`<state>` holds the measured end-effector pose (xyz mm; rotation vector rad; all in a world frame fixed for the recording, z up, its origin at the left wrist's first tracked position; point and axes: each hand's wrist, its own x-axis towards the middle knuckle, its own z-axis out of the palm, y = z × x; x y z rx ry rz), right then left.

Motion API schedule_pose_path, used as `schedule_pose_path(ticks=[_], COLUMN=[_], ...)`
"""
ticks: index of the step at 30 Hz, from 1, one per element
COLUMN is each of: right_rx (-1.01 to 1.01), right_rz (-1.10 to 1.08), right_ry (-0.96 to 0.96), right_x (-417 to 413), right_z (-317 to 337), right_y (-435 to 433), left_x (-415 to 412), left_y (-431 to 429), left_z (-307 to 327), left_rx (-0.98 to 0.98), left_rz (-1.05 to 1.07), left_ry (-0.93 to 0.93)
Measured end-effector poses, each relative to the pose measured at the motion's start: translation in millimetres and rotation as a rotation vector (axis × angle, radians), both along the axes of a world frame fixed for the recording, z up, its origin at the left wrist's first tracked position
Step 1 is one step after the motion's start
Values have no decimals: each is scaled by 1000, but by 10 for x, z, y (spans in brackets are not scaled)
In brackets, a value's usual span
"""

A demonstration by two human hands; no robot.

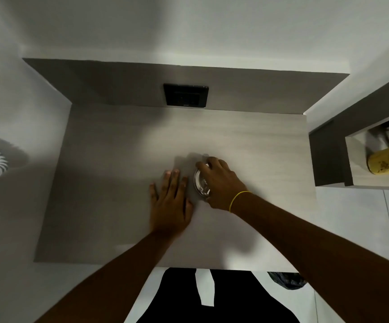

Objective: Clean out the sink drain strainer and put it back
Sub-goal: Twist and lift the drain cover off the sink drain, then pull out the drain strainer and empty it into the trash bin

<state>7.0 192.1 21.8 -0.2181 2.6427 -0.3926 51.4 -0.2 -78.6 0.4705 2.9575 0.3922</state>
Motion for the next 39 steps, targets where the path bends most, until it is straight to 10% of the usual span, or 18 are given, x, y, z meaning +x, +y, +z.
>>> schedule_pose_path(ticks=[27, 34, 39], right_rx=[38, -156, -325], right_rz=[-203, -558, -788], right_ry=[91, 438, 253], right_x=[-151, 277, 419], right_z=[-328, -285, -375], right_y=[1016, 524, 72], left_x=[5, 0, 6], left_y=[-17, -25, -40], left_z=[-40, -62, -57], left_rx=[-5, -37, -27], left_rz=[6, -7, -7], left_ry=[37, 55, 63])
